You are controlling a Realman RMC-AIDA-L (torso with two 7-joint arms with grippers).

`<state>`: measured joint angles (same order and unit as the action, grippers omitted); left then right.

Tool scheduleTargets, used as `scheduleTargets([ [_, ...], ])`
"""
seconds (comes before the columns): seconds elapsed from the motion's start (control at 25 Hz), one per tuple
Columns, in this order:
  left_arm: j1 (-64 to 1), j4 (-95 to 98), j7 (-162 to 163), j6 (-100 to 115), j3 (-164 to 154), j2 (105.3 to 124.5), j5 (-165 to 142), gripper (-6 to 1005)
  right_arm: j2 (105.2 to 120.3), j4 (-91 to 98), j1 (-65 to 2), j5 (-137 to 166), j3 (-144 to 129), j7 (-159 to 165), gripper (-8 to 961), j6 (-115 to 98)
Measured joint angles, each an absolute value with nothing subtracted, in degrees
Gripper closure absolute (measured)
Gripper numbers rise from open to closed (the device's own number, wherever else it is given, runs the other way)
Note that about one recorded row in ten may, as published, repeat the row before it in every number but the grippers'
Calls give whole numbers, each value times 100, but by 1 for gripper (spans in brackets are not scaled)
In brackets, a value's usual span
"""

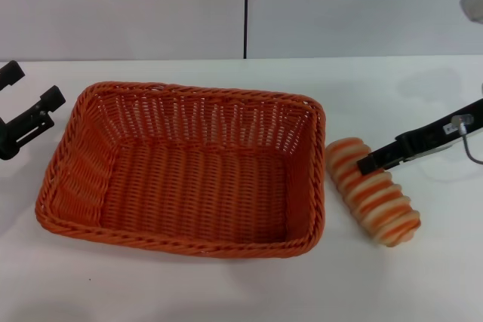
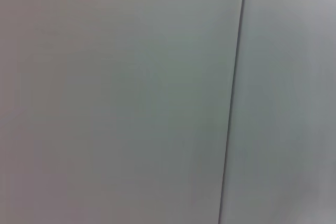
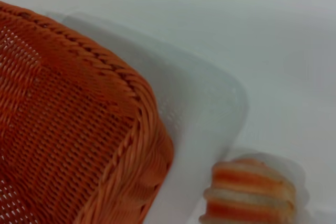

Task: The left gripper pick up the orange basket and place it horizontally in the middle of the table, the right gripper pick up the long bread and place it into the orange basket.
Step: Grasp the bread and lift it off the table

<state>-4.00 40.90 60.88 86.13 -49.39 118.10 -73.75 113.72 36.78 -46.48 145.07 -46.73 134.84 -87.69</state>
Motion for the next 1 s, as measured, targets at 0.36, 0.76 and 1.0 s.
scheduleTargets([
  [0.36, -460, 4101, 6084, 8594, -4939, 11803, -7370, 183, 11448, 3416, -4781, 14511, -4718, 13404, 345, -8457],
  [0.76, -532, 4100, 6082, 8582, -4939, 11800, -7368, 183, 11504, 3410, -4769, 14510, -4846, 13375, 529, -8355],
  [1.0, -540, 4096, 6081, 8569, -4924, 11795, -7384, 183, 11517, 3542, -4664, 14477, -4804, 13411, 584, -8266],
])
